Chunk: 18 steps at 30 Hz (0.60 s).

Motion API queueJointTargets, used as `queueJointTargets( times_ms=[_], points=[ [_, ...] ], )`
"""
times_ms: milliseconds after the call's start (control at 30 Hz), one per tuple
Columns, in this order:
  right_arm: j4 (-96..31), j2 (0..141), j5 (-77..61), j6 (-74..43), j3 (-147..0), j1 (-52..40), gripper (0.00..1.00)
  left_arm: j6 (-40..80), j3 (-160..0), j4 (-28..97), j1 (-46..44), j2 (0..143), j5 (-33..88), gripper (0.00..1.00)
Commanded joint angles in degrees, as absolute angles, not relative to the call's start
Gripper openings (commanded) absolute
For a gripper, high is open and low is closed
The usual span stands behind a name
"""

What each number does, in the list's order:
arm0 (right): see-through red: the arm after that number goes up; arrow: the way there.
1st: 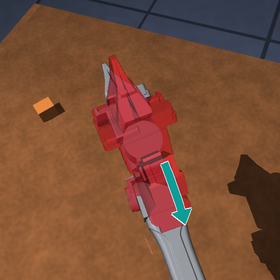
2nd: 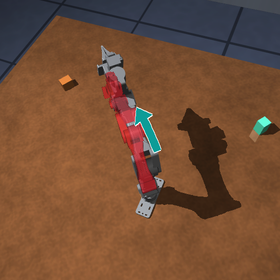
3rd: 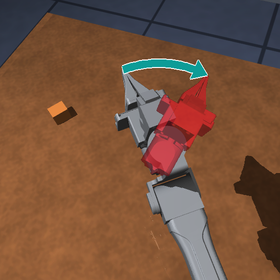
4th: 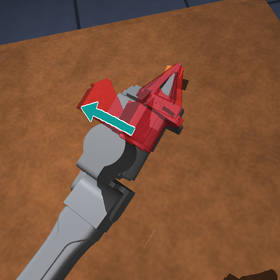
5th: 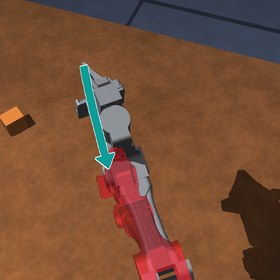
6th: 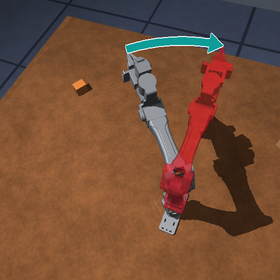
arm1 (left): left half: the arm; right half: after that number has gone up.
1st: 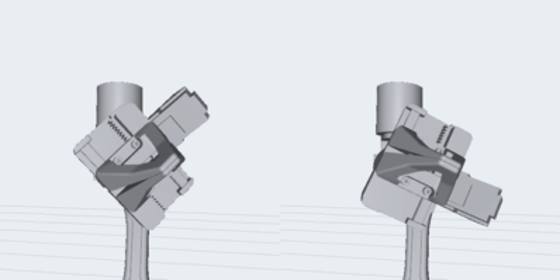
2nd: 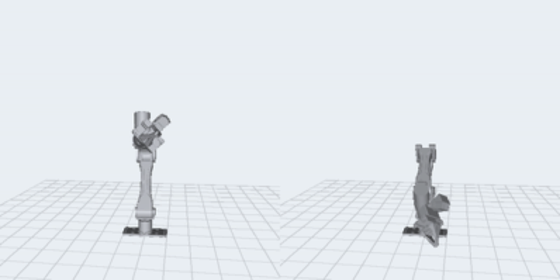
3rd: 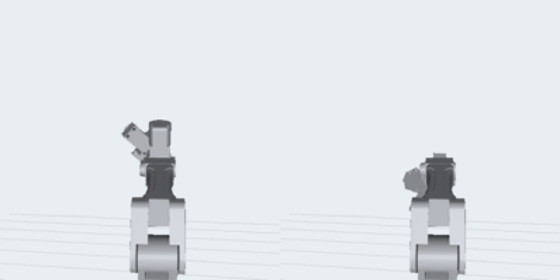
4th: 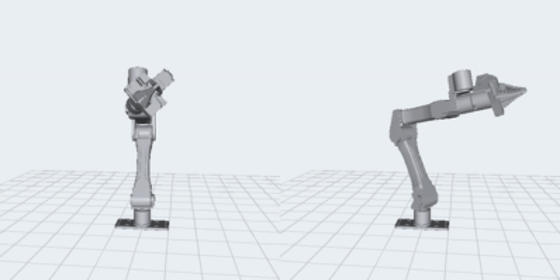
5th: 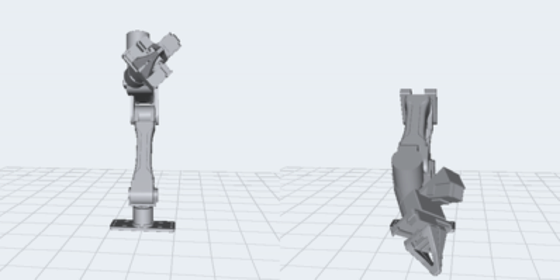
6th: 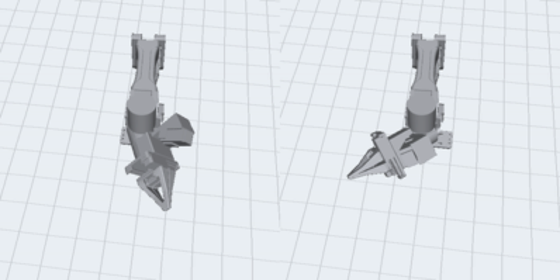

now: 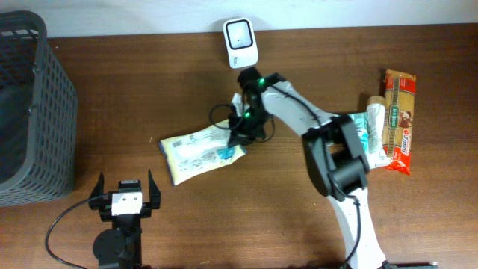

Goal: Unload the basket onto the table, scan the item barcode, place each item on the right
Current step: 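Hold the cream snack bag up to the barcode scanner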

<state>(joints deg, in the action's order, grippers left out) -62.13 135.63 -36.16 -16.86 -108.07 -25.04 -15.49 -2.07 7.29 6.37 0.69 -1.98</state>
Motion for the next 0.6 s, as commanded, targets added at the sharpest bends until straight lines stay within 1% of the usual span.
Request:
queueJointTargets(
  times_ms=[0,67,167,267,300,367,400,500,567],
  points=[
    [-65.01,123.33,-33.1,-9.69,-108.07,-22.98,0.04,-16.36,-1.85,7.31,6.66,0.45,-2.2,0.99],
    [-66.32,117.91,-37.19,-6.92,-108.07,-21.17,0.04,-16.36,-1.85,7.31,6.66,0.45,-2.2,0.99],
    [-67.33,110.17,-46.24,-4.27,-108.07,-15.27,0.04,-16.36,-1.85,7.31,6.66,0.45,-2.2,0.99],
    [-70.04,107.59,-60.73,1.26,-108.07,-8.16,0.04,-16.36,-1.85,7.31,6.66,0.45,-2.2,0.99],
    [-71.37,107.61,-62.65,1.74,-108.05,-6.63,0.04,-16.36,-1.85,7.31,6.66,0.45,-2.2,0.99],
    [-74.39,107.7,-61.39,4.27,-107.92,-5.69,0.04,-16.36,-1.85,7.31,6.66,0.45,-2.2,0.99],
    [-74.61,108.42,-58.98,4.27,-107.48,-6.83,0.04,-16.36,-1.85,7.31,6.66,0.45,-2.2,0.99],
    [-73.95,111.35,-57.36,4.27,-105.03,-9.41,0.04,-16.36,-1.85,7.31,6.66,0.45,-2.2,0.99],
    [-74.65,113.8,-46.22,1.21,-104.88,-9.69,0.04,-16.36,-1.85,7.31,6.66,0.45,-2.2,0.99]
  ],
)
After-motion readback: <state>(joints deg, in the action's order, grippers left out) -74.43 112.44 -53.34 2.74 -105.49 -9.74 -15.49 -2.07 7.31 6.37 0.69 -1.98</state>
